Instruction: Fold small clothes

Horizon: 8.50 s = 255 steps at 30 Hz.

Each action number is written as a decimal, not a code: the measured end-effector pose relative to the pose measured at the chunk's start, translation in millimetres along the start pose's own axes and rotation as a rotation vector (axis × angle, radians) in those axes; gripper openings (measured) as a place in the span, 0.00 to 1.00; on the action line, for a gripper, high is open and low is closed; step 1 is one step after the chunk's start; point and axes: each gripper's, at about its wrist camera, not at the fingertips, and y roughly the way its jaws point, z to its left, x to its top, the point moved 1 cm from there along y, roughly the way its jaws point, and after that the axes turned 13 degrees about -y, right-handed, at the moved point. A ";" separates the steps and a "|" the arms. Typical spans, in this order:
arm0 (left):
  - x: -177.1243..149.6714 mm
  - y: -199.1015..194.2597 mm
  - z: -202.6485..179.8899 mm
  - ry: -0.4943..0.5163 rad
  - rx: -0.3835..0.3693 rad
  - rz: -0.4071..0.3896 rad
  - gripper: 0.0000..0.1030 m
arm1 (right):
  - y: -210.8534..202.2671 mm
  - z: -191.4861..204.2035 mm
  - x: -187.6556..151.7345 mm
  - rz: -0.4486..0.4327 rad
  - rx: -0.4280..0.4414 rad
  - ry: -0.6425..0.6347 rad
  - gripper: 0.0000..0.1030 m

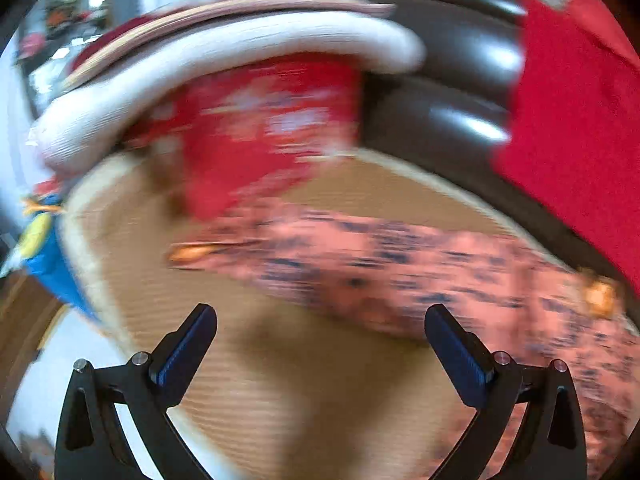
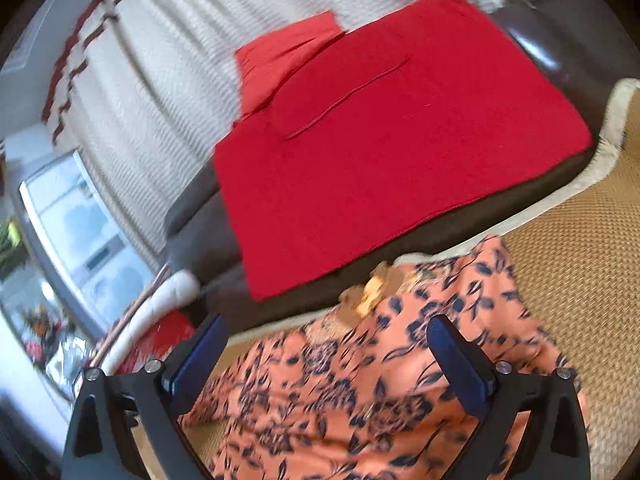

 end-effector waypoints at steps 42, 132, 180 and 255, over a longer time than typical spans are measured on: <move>55.7 27.7 11.0 0.426 -0.466 0.062 0.14 | 51.6 27.1 -35.4 0.165 0.039 -0.023 0.95; -100.2 -35.7 -223.7 0.574 -0.331 0.101 0.82 | 63.1 -94.0 -20.0 0.318 -0.099 0.149 0.69; -189.1 -17.8 54.8 0.489 -0.479 0.572 0.11 | -57.4 -54.7 -218.4 0.675 -0.293 0.313 0.56; -105.8 -5.0 -222.2 0.564 -0.737 0.498 0.40 | 104.9 -99.3 -15.2 0.508 0.009 0.129 0.37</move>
